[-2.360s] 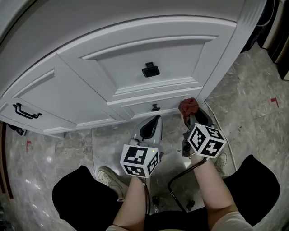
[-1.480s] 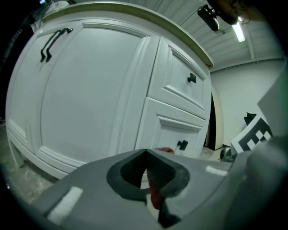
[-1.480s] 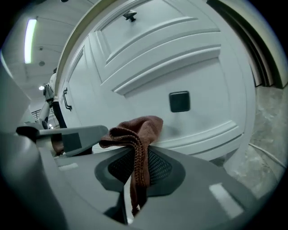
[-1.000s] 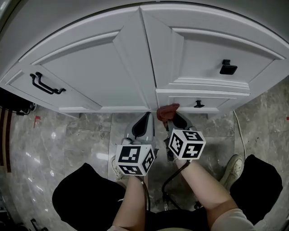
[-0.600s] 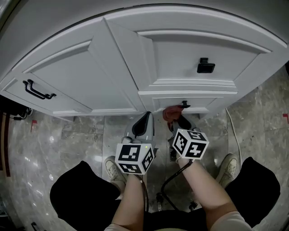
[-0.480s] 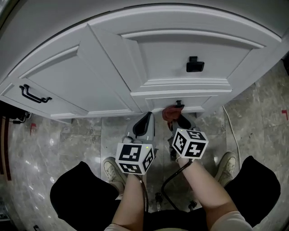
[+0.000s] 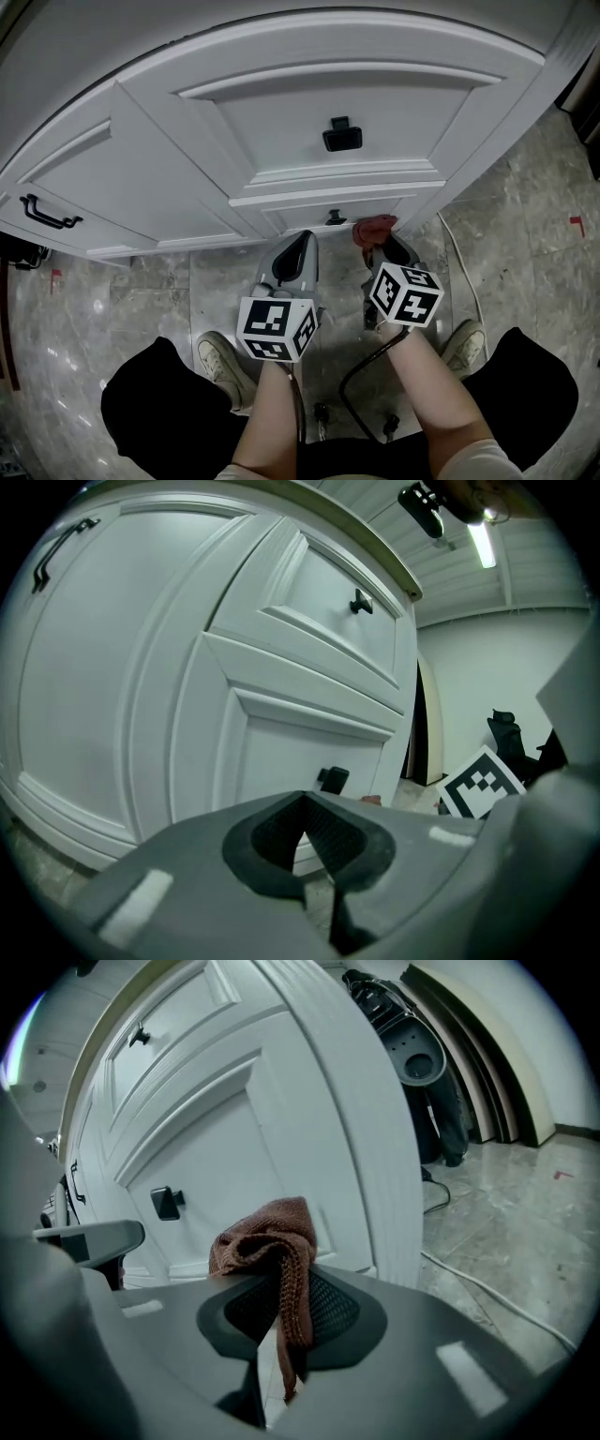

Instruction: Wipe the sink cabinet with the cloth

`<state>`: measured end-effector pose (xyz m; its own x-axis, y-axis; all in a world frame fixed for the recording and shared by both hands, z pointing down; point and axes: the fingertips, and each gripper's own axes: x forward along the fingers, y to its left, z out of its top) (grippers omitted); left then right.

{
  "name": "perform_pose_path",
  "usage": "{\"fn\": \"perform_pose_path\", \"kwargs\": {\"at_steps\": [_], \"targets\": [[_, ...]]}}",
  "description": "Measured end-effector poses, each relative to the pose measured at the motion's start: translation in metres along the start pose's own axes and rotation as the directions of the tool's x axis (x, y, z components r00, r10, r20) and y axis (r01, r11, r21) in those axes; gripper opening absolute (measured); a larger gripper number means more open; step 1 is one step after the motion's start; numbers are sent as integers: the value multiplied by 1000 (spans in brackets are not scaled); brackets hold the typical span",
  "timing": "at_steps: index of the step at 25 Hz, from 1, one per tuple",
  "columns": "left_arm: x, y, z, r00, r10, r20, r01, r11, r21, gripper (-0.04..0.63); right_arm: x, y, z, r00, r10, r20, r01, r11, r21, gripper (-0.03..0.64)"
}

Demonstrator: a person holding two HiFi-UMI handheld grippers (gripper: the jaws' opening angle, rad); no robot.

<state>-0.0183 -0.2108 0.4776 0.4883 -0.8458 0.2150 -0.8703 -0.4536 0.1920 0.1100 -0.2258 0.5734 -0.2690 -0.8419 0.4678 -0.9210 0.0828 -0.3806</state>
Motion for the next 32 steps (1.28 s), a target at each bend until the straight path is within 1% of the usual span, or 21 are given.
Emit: {"fn": "perform_pose_path", "kwargs": {"at_steps": [3, 7, 10, 13, 15, 17, 21, 23, 27, 32], "targets": [[4, -14, -5, 1000, -20, -3, 20, 1000, -1, 0, -8, -25, 7, 999, -49, 14, 48, 999, 11, 95], [5, -21, -7, 1000, -26, -13, 26, 1000, 10, 0, -19, -58, 13, 992, -126, 19, 125, 991, 49, 94], [1, -19, -4, 1000, -19, -12, 19, 1000, 15, 0, -24, -60, 18, 991, -135, 18, 134, 989, 68, 94], [-7, -17, 7, 1000, -8, 7, 8, 1000, 11, 0, -35, -42, 26, 993, -108, 47, 105, 993, 57, 94], [-14, -19, 17, 1000, -8, 27, 8, 1000, 16, 0, -46, -22, 37, 994, -78, 83, 76, 997, 18, 94], [-25, -24, 31, 999, -11, 54, 9, 1000, 29, 0, -61, 1, 54, 990, -39, 138, 45, 998, -41, 94], [-57, -38, 59, 991, -3, 131, -2, 999, 40, 0, -100, 42, 91, 963, 31, 266, 16, 985, -173, 94], [-76, -47, 70, 987, -1, 162, -7, 999, 51, 0, -120, 59, 100, 949, 58, 311, 12, 976, -218, 93], [-117, -70, 90, 977, -10, 214, -8, 996, 83, 0, -163, 85, 97, 933, 106, 344, -17, 968, -252, 94], [-166, -105, 104, 967, -33, 253, -5, 989, 148, 0, -214, 106, 79, 928, 164, 335, -59, 952, -301, 94]]}}
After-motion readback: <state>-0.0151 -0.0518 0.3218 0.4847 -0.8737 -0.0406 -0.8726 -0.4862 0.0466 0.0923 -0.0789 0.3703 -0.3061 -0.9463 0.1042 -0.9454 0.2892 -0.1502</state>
